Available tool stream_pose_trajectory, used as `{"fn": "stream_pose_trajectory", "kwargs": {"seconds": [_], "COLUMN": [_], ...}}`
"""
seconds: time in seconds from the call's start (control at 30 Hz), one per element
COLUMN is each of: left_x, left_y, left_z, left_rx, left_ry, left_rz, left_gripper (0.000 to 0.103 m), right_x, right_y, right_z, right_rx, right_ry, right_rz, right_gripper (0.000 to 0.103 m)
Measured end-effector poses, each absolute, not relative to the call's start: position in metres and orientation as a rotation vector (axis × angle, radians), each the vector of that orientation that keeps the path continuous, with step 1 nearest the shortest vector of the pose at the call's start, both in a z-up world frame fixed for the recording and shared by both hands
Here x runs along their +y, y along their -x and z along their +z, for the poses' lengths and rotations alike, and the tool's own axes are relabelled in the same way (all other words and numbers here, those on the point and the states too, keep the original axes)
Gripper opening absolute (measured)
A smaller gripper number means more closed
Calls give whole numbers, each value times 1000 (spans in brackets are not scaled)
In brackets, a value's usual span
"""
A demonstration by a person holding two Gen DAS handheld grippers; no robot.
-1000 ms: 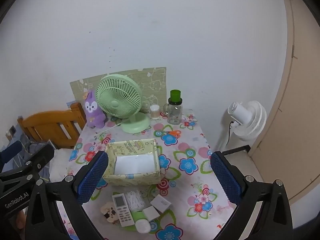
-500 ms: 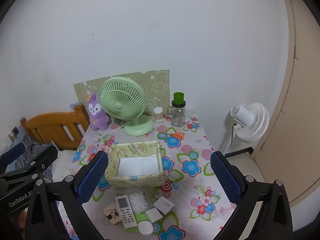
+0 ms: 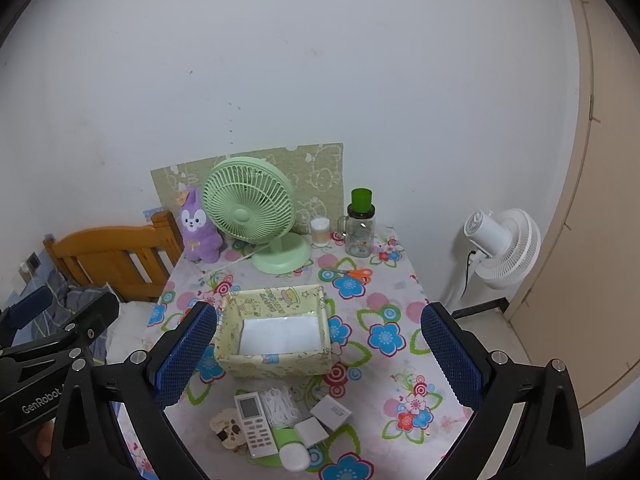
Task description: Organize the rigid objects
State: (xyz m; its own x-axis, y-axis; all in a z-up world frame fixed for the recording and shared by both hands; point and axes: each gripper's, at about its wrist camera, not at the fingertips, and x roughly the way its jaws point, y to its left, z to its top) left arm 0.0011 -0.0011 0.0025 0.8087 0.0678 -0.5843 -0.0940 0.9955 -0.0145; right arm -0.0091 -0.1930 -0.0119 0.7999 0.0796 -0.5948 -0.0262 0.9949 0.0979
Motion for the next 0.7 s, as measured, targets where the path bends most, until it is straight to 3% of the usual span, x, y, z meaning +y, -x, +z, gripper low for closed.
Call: {"fn": "stream_pose_trajectory", "kwargs": {"seconds": [0.7], "left_x": [2], "left_y": [1], "left_z": [3], "left_rx": [619], "left_ry": [41], "left_rz": [91], "left_gripper": [103], "right_x": [-192], "right_y": [11], "right_z": [-10], "right_rx": [630], "right_ry": [-91], "right_rz": [60], "right_gripper": [103]}}
